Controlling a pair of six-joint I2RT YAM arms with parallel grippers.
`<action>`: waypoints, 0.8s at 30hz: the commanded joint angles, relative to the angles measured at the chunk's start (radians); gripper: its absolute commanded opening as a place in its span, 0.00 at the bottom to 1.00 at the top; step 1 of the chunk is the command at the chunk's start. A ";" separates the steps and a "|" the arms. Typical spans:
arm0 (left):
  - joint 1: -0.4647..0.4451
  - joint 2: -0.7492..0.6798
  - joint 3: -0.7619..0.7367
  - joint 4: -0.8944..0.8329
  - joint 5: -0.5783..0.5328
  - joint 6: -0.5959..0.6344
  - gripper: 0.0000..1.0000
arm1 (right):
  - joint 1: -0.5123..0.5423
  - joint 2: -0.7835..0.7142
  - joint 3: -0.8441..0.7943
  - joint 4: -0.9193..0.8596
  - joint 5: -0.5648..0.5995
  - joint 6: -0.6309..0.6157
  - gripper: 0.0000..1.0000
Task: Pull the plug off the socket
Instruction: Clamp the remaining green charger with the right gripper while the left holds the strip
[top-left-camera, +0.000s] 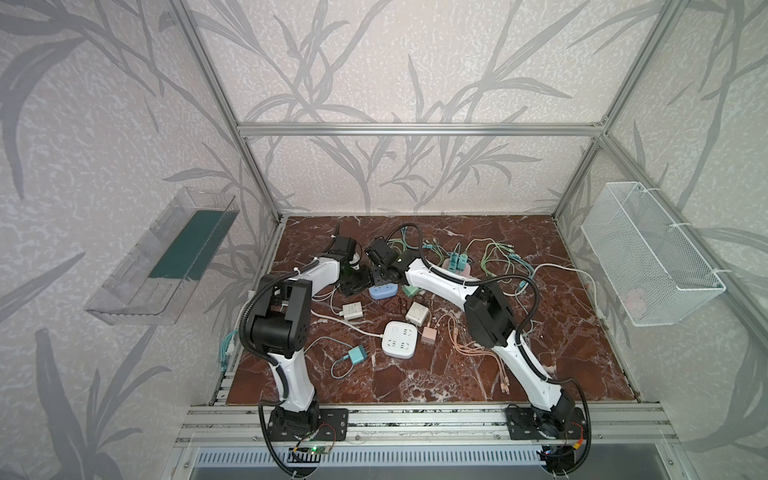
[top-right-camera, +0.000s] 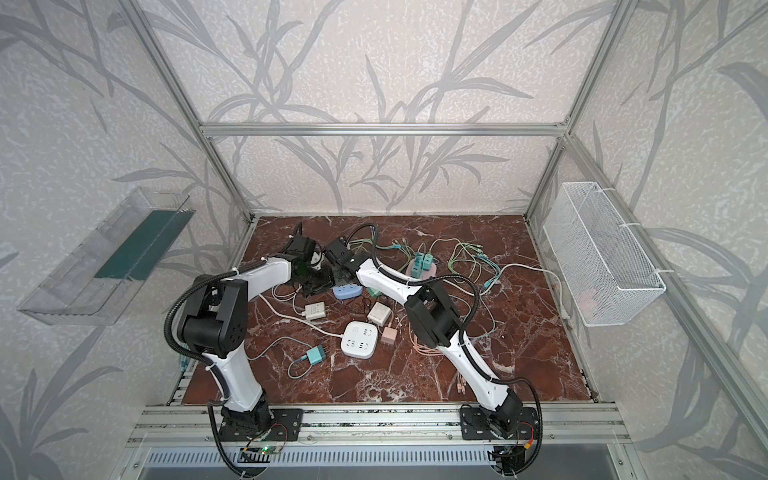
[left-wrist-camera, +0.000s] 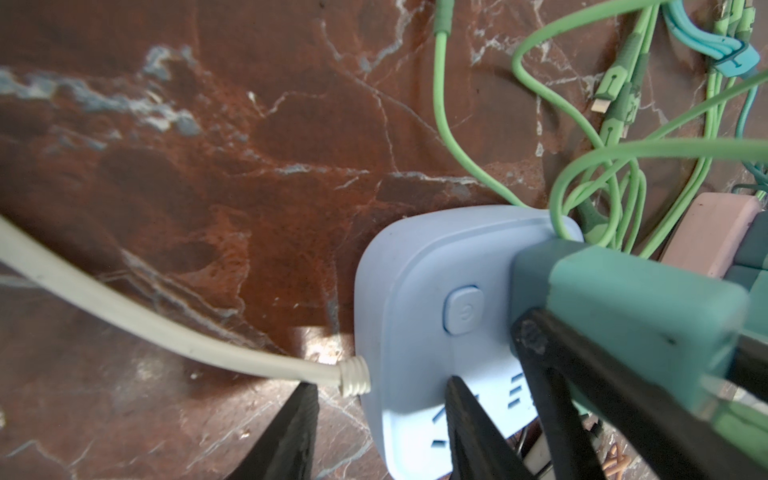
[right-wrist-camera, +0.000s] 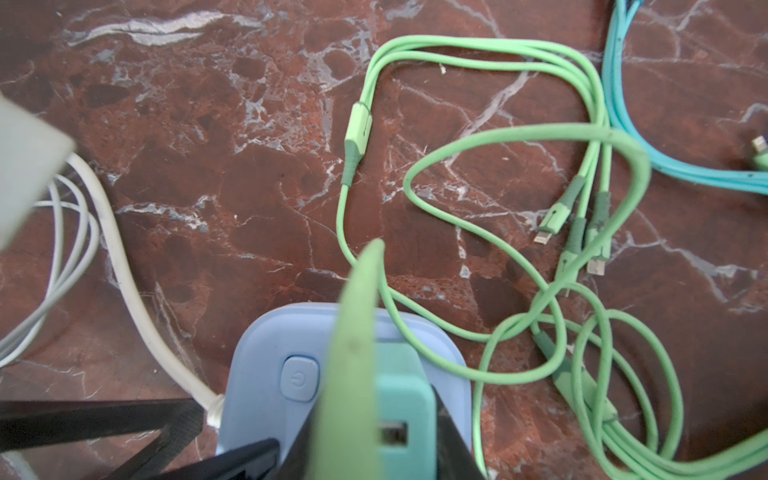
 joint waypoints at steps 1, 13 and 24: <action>-0.010 0.066 -0.023 -0.044 -0.063 0.017 0.50 | -0.005 -0.130 -0.026 0.059 -0.050 0.024 0.15; -0.009 0.074 -0.035 -0.027 -0.041 0.005 0.50 | -0.034 -0.184 -0.143 0.120 -0.102 0.070 0.14; -0.005 0.073 -0.027 -0.016 -0.009 -0.017 0.50 | 0.017 -0.107 -0.034 0.034 -0.046 0.005 0.14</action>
